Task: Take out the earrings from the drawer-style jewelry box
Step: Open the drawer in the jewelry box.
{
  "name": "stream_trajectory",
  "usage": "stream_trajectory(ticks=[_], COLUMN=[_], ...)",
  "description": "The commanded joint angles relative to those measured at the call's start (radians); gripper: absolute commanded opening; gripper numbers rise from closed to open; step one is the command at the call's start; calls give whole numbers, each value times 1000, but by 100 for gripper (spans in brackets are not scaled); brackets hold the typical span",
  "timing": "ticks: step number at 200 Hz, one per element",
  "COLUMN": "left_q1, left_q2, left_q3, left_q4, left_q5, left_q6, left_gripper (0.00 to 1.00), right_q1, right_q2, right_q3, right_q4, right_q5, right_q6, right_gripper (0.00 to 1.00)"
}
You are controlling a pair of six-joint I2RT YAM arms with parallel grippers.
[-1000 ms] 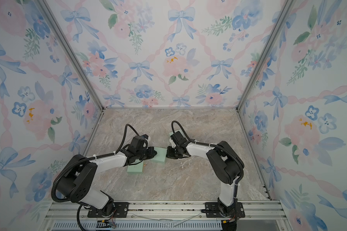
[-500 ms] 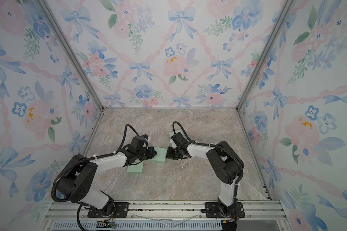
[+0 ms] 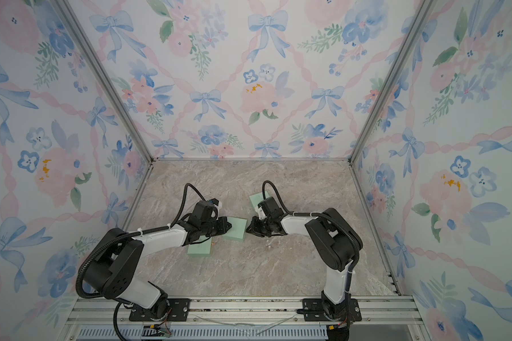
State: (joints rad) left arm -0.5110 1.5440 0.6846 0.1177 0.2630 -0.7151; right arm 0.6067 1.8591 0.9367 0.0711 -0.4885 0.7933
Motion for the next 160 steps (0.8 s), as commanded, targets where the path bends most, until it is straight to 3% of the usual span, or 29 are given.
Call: stream_trajectory(ticks=[1, 160], left_q1=[-6, -7], left_q2=[16, 31], left_q3=[-17, -6], left_q4=[-32, -38], left_q5=[-5, -4], left_q6=[17, 17], left_gripper=[0, 0], right_q1=[-14, -24], right_q2=[-10, 23], right_q3=[-22, -35], right_q4=[67, 145], right_q5=[-41, -95], right_q6=[39, 92], right_gripper=[19, 16])
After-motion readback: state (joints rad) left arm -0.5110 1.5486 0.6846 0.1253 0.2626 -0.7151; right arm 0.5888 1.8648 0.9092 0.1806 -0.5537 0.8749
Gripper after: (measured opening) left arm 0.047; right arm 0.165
